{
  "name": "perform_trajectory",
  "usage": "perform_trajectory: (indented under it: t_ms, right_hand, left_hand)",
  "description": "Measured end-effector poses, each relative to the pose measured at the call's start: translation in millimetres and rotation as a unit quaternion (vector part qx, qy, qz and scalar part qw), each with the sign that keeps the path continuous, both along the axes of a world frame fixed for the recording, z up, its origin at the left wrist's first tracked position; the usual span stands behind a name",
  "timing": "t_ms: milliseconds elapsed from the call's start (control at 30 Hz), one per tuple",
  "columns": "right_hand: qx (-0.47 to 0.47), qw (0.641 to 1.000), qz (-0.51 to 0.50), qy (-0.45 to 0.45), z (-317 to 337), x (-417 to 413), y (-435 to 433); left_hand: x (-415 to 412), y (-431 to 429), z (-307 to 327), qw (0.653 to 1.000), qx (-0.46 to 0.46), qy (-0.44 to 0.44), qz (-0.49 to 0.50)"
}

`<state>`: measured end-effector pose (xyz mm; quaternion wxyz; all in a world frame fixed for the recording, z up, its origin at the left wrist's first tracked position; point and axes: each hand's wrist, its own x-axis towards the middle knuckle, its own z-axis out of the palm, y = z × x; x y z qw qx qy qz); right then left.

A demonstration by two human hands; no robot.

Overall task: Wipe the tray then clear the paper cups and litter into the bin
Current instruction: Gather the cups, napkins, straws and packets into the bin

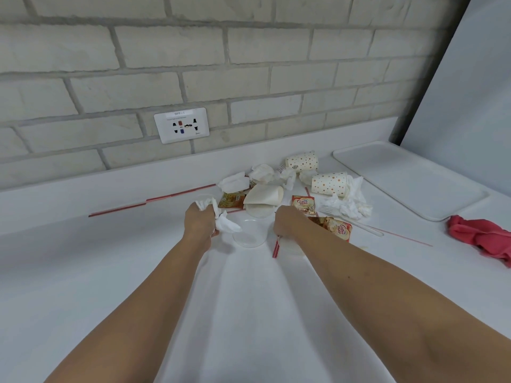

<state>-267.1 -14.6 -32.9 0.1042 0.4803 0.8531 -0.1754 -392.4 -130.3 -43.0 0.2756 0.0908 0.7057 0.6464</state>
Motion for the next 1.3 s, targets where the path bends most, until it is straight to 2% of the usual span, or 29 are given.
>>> perform_trajectory:
  t_ms: [200,500,700,800,1033,1167,1300]
  right_hand:
    - [0.005,1.0,-0.004,0.003,-7,-8,-9]
    - [0.046,0.997,0.053,-0.008,-18,2,-27]
    - [0.001,0.995,0.095,-0.017,-15,12,-42]
    - [-0.024,0.996,0.08,0.004,-3,24,-44]
    - [-0.118,0.983,0.021,0.141,39,79,-40]
    - [-0.212,0.944,-0.053,0.246,41,121,-40]
    - [-0.217,0.931,-0.086,0.28,41,161,-39]
  left_hand:
    - [5,1,-2,1.0,0.002,0.015,-0.016]
    - [15,0,-5,0.999,-0.004,0.037,-0.034]
    - [33,-4,-7,0.997,-0.022,0.041,-0.056]
    - [39,-6,-3,0.996,-0.018,0.054,-0.067]
    - [77,-6,16,0.992,-0.002,0.046,-0.12]
    - [110,3,22,0.983,-0.04,0.05,-0.172]
    - [145,13,25,0.972,-0.02,0.075,-0.224]
